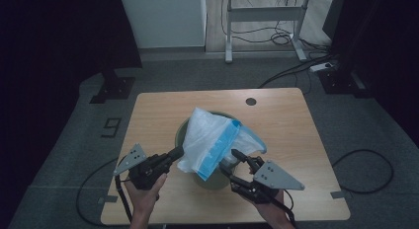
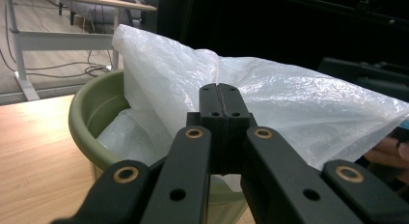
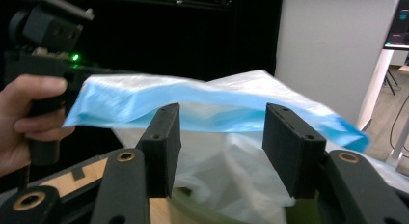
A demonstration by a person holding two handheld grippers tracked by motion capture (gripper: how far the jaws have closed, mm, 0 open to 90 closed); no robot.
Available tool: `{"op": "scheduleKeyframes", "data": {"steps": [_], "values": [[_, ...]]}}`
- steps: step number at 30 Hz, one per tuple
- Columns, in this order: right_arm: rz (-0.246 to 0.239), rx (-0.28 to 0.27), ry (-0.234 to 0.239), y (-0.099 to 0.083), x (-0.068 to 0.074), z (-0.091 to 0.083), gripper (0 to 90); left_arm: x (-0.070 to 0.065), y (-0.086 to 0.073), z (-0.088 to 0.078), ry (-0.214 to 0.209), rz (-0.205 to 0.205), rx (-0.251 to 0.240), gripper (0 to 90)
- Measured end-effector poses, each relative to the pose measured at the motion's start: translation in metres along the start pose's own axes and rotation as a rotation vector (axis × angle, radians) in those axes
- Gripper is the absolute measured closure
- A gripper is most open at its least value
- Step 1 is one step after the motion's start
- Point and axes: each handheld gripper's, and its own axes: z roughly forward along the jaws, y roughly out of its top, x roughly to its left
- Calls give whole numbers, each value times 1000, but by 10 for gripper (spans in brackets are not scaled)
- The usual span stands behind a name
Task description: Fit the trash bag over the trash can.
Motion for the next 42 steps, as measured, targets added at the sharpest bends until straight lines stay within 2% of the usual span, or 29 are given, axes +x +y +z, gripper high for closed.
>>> {"op": "scheduleKeyframes", "data": {"steps": [3,6,15,18,23,30,38,42], "values": [[-34,24,-9,-5,8,6,438,-1,2,-1,2,2,2,900],[-35,28,-17,-6,7,7,423,-1,3,-1,3,0,2,900],[53,88,-16,-7,-8,10,374,-4,3,3,-10,-4,-4,900],[53,112,-10,-8,-8,14,361,-5,2,5,-14,-3,-4,900],[88,108,20,-8,-6,19,349,-7,2,5,-21,-3,-5,900],[127,97,0,-3,-10,20,323,-7,0,1,-14,6,-11,900],[118,90,-37,7,-14,9,325,-4,-4,-1,-17,-8,-22,900],[54,102,-21,10,-11,9,325,-5,-5,0,-23,-10,-25,900]]}}
